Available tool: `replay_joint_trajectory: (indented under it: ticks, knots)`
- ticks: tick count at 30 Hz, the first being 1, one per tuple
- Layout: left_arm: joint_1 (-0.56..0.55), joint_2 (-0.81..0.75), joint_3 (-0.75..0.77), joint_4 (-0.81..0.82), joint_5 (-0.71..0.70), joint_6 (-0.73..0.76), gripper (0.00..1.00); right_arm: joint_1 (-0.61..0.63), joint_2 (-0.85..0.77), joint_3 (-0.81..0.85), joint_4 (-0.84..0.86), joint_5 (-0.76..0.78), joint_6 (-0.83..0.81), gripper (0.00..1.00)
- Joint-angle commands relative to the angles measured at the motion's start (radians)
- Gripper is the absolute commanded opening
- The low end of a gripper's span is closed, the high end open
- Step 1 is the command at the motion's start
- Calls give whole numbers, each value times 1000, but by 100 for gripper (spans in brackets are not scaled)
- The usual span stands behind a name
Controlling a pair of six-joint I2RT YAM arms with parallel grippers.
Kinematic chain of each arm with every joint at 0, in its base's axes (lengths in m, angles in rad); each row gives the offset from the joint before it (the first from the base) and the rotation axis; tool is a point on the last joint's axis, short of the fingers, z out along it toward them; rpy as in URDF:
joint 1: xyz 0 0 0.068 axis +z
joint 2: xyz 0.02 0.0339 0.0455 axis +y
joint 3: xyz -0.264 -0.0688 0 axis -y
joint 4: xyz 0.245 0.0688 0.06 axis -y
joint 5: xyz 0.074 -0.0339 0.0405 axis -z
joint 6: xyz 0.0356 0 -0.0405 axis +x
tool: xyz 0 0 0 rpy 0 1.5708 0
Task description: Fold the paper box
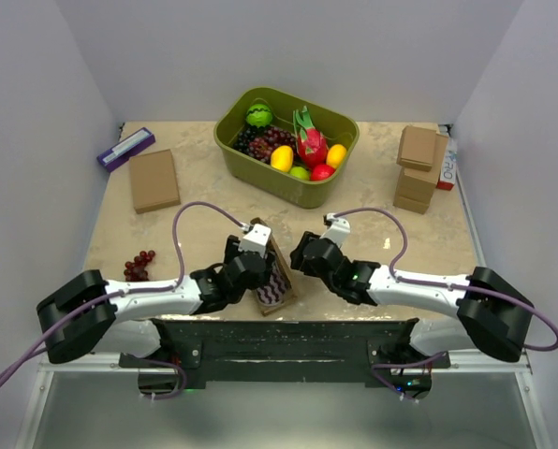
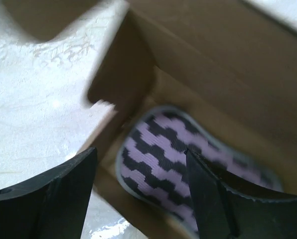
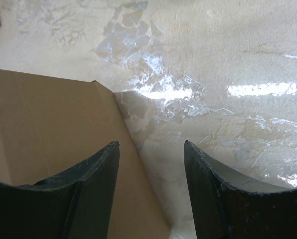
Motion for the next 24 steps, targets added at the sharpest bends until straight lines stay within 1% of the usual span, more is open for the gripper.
replay_joint_trajectory:
  ticks: [1,3,5,10,14,20,24]
  knots:
    - [1,-55,11,-53,38,-26,79,14,25,26,-4,14,12,58]
    - [1,-68,11,-91,61,-36,82,14,28,26,-3,14,15,58]
    - [2,-80,12,-119,72,-58,84,14,23,26,-3,15,14,58]
    - [4,-143,11,-263,71,-135,85,14,8,23,-9,17,15,58]
    - [16,-256,11,-338,81,-162,86,15,-1,23,-15,18,15,58]
    - [57,-373,31,-456,124,-176,86,14,-23,23,-42,37,18,58]
    - [68,-446,104,-465,170,-188,86,14,-73,28,-76,52,2,59]
